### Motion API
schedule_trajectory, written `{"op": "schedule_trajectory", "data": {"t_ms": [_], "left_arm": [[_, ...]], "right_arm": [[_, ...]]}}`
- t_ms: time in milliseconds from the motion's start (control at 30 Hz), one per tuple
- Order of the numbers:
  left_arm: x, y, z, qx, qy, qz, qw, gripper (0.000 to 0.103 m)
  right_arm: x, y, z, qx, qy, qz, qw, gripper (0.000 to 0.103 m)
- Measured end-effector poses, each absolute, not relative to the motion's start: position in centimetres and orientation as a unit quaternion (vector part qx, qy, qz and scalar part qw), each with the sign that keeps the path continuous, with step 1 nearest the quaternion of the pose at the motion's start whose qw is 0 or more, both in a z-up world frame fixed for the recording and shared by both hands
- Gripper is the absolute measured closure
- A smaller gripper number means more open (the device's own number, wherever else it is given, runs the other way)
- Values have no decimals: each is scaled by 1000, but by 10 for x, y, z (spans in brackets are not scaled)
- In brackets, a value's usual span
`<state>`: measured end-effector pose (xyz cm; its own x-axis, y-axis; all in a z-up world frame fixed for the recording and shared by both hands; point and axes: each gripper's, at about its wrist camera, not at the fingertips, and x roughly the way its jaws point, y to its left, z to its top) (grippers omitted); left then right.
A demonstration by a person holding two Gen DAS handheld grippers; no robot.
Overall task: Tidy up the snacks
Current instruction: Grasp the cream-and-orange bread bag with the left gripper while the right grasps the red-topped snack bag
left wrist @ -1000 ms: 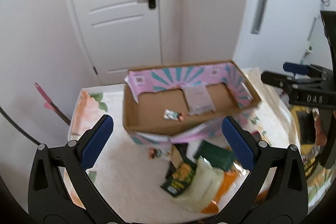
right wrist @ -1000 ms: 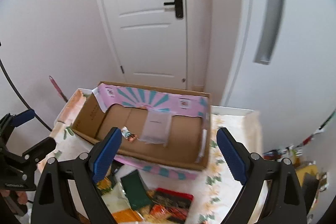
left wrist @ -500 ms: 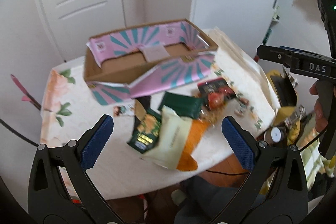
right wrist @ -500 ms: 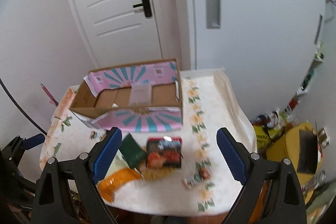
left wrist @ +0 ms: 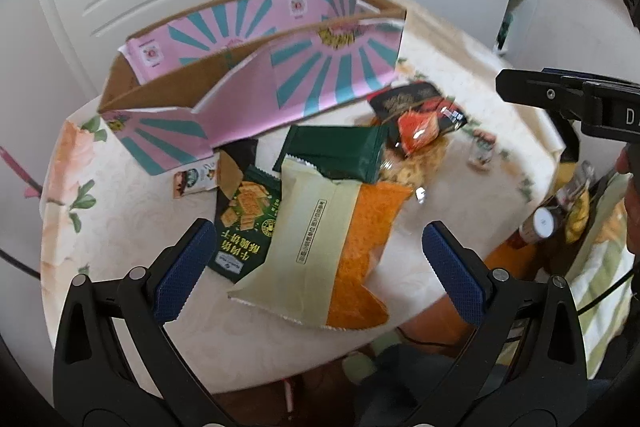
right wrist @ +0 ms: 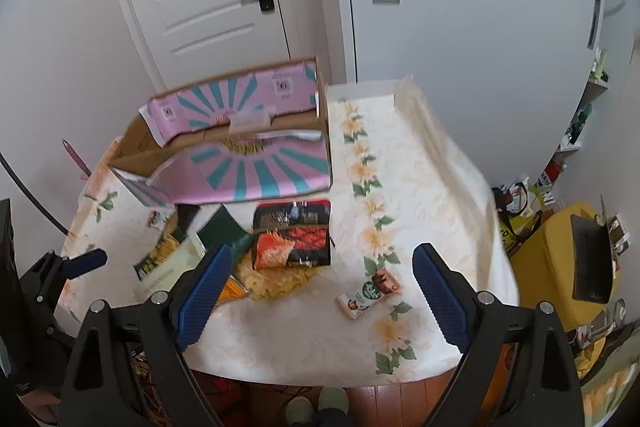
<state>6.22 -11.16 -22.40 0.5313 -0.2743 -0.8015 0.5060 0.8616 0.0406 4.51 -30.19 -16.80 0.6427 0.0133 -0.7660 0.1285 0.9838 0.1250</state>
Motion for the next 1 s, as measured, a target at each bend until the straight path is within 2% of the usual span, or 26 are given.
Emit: {"op": "schedule_trajectory", "data": {"t_ms": [300,533,800,967,1000], "left_arm": [[70,-125,-254,170,433,-224,857,4],[78,-131,-262,174,438,-226,853,6],[89,-137,-271,181,449,-232,844,12],[96,-139,-280,173,470,-233,834,25],[95,-139,-281,174,470,-232,833,25]], "right_arm": [[68,-292,-219,83,451,-17,889,13],[89,-282,-235,67,463,-12,884,13],[109,-278,-248,52,481,5,875,13],[120,-275,-256,46,489,14,871,13],[122,-275,-257,43,490,18,871,13]]}}
